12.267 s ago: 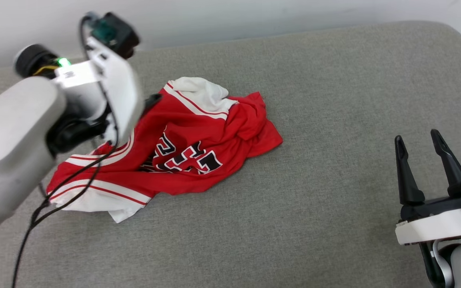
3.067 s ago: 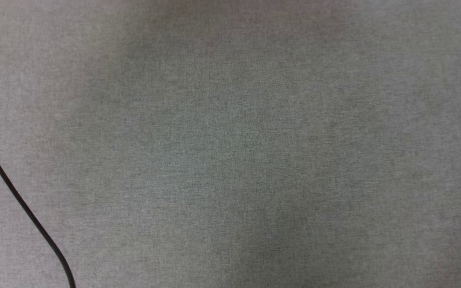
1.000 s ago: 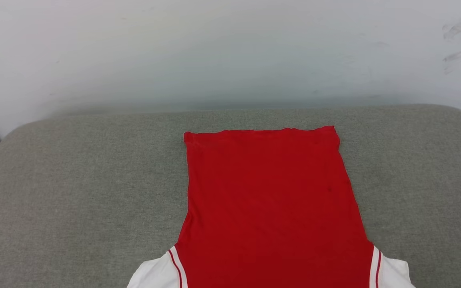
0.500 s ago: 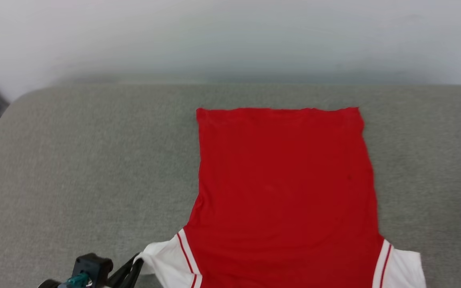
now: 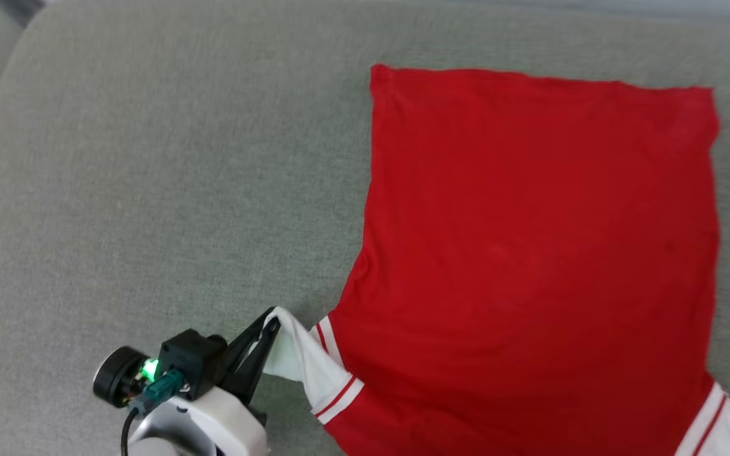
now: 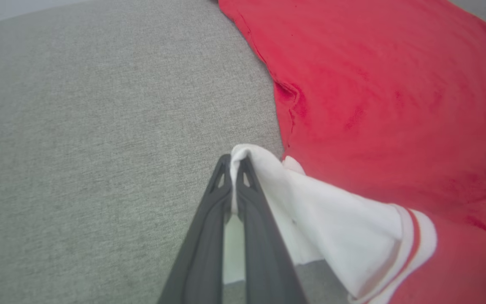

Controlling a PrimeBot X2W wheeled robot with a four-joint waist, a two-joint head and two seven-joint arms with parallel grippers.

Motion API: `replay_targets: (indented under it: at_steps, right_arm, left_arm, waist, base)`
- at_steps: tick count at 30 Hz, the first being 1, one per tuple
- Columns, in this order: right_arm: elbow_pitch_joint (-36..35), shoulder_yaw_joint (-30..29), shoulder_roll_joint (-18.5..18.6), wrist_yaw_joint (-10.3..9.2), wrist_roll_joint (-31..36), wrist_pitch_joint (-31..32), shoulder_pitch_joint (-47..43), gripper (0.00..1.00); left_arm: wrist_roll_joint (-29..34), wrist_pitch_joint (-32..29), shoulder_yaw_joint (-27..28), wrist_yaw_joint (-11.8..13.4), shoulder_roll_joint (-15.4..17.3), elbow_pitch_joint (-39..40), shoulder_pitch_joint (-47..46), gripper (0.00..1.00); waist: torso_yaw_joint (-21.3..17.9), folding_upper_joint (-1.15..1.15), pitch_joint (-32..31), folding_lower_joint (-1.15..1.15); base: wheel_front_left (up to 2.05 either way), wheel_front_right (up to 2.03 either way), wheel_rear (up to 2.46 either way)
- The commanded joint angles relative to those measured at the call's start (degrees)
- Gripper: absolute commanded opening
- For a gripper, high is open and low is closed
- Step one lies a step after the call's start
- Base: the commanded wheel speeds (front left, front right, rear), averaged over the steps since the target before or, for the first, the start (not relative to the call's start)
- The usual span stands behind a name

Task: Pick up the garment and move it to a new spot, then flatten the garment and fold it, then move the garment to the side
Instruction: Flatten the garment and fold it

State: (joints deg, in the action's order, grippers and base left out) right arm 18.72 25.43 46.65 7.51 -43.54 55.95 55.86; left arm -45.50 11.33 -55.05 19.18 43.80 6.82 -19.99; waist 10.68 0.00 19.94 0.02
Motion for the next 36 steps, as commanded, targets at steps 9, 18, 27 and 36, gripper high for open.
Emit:
replay_targets:
  at_steps: [9, 18, 27, 36]
  right_arm:
    - [10.1, -2.0, -6.7, -0.04, 7.4, 4.6, 5.2, 1.00]
    - [13.5, 1.3, -9.0, -0.01, 7.4, 4.3, -0.8, 0.00]
    - [5.8, 5.1, -4.3, -0.03, 4.5, -2.5, 1.4, 0.00]
    - [-10.1, 12.4, 9.1, -0.04, -3.7, -8.9, -11.9, 0.00]
  left_arm:
    - [2.8, -0.3, 0.1, 0.4, -2.1, 2.1, -5.1, 0.00]
    - [3.9, -0.2, -0.4, -0.3, -3.7, 1.2, -7.4, 0.00]
    - [2.5, 0.9, -0.6, -0.1, -4.0, -1.3, -4.4, 0.00]
    - [0.0, 0.9, -0.9, 1.1, -2.5, -1.8, 0.5, 0.00]
  waist:
    - [5.0, 0.00, 11.1, -0.02]
    - [5.2, 0.00, 12.9, -0.02]
    - [3.1, 0.00, 4.4, -0.02]
    - [-0.1, 0.00, -5.2, -0.02]
  base:
    - [0.00, 0.00, 0.00]
    - [0.00, 0.00, 0.00]
    - [0.00, 0.00, 0.00]
    - [0.00, 0.00, 0.00]
